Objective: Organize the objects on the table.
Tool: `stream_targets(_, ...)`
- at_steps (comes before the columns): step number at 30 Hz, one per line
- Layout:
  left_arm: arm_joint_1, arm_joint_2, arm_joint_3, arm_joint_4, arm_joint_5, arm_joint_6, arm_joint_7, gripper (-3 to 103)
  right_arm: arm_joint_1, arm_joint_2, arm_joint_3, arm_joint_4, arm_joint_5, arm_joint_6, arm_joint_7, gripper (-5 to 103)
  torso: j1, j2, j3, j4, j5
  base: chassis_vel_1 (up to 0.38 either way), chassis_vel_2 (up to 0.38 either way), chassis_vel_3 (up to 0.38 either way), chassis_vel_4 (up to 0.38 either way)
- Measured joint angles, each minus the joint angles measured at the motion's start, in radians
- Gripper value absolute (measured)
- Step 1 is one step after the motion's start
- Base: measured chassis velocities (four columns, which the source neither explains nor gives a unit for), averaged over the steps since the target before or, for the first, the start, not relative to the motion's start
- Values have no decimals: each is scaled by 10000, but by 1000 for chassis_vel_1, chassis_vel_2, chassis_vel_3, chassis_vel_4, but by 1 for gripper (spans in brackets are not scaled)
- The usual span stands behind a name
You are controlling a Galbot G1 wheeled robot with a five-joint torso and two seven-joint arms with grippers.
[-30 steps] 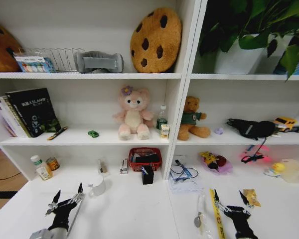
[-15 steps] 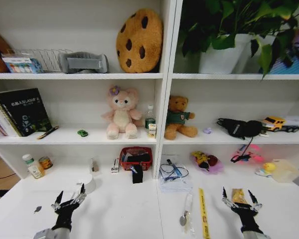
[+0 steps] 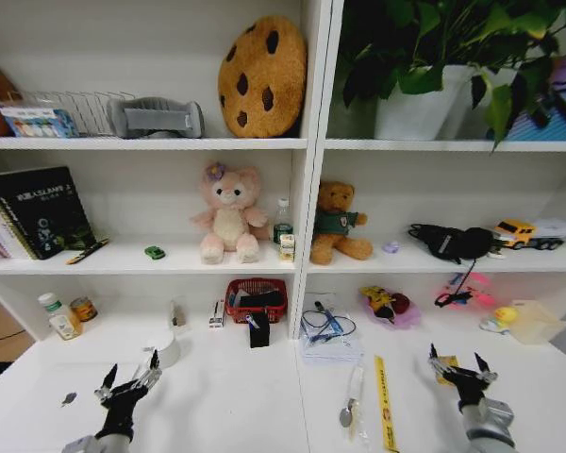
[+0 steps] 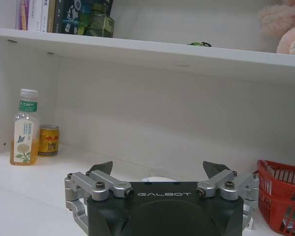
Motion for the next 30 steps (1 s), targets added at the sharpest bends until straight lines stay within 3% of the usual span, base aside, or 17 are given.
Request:
stream_targets(5, 27, 0, -2, -89, 1, 7, -13, 100, 390, -46, -351, -522, 157, -180, -43, 102, 0, 0, 0, 2, -1, 0, 0, 0, 0)
stream_targets(8, 36, -1, -19, -156, 0, 22, -46, 100, 632, -45, -617, -855, 158, -275, -21, 93, 0, 0, 0, 0, 0, 0, 0, 0, 0)
stream_targets(12, 72, -7, -40, -177, 1, 32, -58, 100, 803, 4, -787, -1142, 143, -284, 103, 71, 0, 0, 0, -1, -1, 0, 0, 0, 0)
stream_targets(17, 95, -38, -43, -180, 13, 32, -59, 100, 768, 23, -785, -1150, 63, -199, 149, 61, -1, 0, -1, 2, -2, 0, 0, 0, 0)
stream_targets(24, 91, -111, 44, -213, 82, 21, -58, 100, 515, 52, -665, -1034, -207, 135, 237, 28, 0, 0, 0, -1, -2, 0, 0, 0, 0)
stream_targets(25, 91, -111, 44, -213, 82, 21, -58, 100, 515, 52, -665, -1034, -207, 135, 237, 28, 0, 0, 0, -1, -2, 0, 0, 0, 0)
stream_targets(30, 124, -122, 22, -212, 82, -16, -19, 100, 320, 157, -428, -613, -344, 209, 401, 9, 0, 0, 0, 0, -1, 0, 0, 0, 0)
